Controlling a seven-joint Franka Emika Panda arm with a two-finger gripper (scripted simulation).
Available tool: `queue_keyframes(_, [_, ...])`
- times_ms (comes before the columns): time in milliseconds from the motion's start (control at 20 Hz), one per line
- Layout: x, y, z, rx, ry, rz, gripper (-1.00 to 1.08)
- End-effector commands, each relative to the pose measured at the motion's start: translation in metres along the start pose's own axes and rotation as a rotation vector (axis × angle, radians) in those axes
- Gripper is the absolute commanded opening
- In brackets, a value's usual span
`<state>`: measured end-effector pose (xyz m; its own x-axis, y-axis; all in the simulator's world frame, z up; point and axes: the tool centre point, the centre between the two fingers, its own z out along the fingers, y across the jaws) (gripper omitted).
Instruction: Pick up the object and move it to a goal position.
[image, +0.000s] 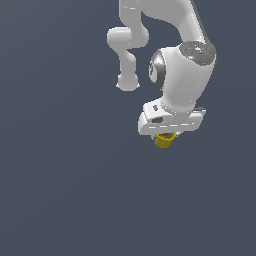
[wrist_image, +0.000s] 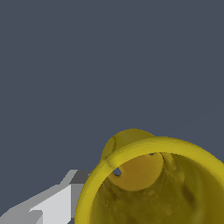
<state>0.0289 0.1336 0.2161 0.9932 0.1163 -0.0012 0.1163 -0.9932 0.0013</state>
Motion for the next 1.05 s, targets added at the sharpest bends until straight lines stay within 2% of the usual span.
queue_keyframes(0, [-0.001, -0.024, -0.021, 0.000, 0.001, 0.001, -1.00])
queue_keyframes(250, [-0.001, -0.068, -0.060, 0.000, 0.001, 0.001, -1.00])
queue_keyframes(450, [0.000, -0.092, -0.081, 0.000, 0.001, 0.001, -1.00])
queue_keyframes(700, [0.002, -0.109, -0.096, 0.001, 0.001, 0.001, -1.00])
queue_keyframes(1000, [0.003, -0.113, -0.099, 0.001, 0.001, 0.001, -1.00])
